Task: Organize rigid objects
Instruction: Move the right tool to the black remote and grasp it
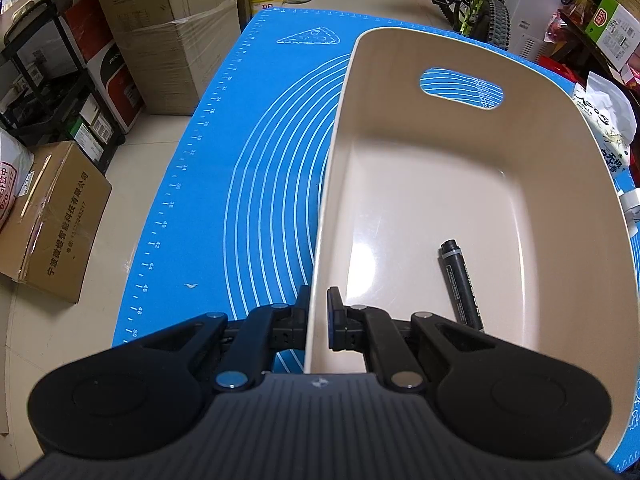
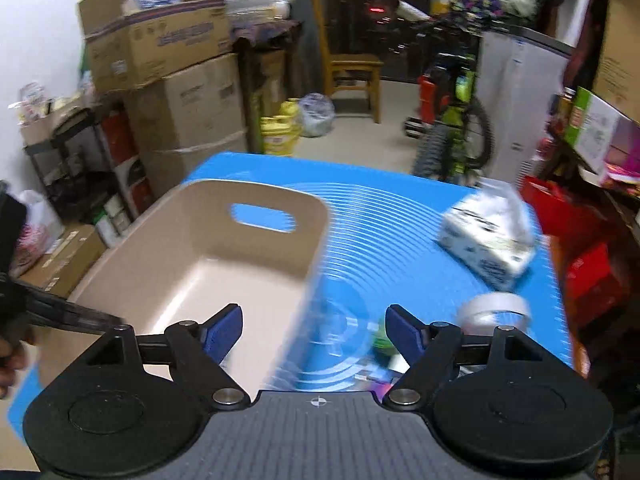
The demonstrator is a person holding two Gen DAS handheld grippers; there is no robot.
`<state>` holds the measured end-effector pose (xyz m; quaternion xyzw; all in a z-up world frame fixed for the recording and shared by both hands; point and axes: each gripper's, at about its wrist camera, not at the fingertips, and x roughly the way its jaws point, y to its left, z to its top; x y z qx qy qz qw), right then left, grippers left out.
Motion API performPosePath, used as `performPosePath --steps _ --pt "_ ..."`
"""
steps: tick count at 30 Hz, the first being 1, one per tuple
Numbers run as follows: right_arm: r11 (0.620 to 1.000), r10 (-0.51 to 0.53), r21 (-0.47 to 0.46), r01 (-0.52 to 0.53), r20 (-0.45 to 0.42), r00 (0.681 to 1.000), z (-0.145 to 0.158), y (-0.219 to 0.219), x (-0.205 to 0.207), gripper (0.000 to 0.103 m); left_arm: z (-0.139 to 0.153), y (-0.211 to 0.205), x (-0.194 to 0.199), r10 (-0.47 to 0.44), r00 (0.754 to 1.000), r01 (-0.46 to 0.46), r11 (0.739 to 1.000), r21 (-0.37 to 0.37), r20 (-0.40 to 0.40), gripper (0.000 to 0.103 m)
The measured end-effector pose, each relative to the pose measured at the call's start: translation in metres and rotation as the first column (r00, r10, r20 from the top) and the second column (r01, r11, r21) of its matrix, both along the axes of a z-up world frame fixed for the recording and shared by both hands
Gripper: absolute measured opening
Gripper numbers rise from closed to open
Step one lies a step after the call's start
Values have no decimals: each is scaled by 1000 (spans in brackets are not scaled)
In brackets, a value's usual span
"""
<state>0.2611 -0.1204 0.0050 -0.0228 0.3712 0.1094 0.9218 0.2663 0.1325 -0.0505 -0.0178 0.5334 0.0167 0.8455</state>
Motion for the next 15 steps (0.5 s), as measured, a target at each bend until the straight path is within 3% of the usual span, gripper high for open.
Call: performPosePath --steps 7,15 --pt "990 -135 -61 131 -75 988 -34 -51 7 83 0 0 0 0 1000 0 1000 2 0 9" --pt "975 -213 -108 195 -197 957 -93 -68 18 82 0 0 0 1 1000 -1 1000 2 0 9"
